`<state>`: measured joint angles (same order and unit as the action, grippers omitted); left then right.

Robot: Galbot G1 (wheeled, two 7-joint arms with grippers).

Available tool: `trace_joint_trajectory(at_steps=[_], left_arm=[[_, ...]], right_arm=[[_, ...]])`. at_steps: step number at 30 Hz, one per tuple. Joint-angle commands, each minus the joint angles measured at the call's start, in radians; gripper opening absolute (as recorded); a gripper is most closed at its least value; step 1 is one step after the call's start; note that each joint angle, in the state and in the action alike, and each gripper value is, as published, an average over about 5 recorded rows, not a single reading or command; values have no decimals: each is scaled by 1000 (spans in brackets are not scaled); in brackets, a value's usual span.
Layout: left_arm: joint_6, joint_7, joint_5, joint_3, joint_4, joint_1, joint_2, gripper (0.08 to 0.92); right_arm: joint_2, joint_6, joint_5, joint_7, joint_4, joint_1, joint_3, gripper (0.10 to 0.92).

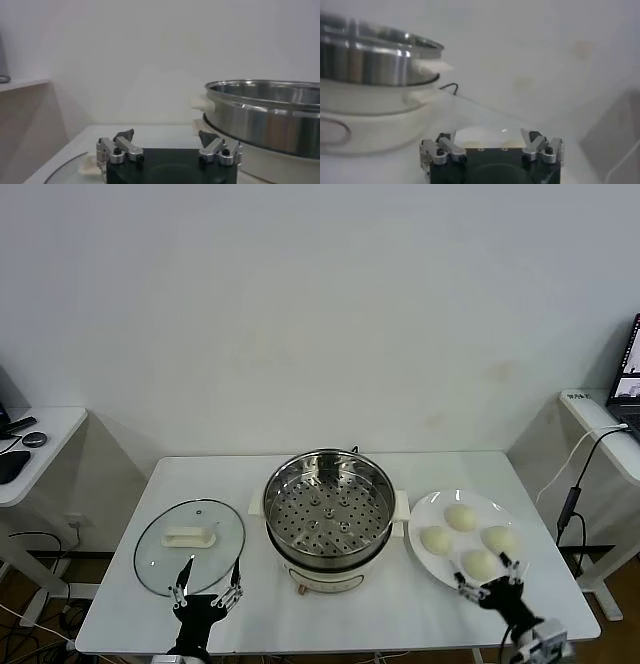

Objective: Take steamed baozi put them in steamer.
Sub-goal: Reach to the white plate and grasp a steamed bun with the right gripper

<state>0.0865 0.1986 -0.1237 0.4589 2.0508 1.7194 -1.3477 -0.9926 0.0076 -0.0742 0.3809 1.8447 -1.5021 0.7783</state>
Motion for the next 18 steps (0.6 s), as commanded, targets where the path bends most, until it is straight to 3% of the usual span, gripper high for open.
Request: trace_joint_trajectory(at_steps=[1,10,14,18], left_arm=[[30,-12,61,21,1,3,2,823],[54,18,161,59,10,15,-14,823],[56,29,169,79,20,23,-20,823],[63,40,179,87,20,37,-26,823]], right_arm=[[193,-6,-200,63,-63,119,29,823],[445,-61,-374,301,-171,412,-220,823],[494,-40,-437,403,-258,612,-397,823],[502,5,-409,487,-370,847,-630,823]])
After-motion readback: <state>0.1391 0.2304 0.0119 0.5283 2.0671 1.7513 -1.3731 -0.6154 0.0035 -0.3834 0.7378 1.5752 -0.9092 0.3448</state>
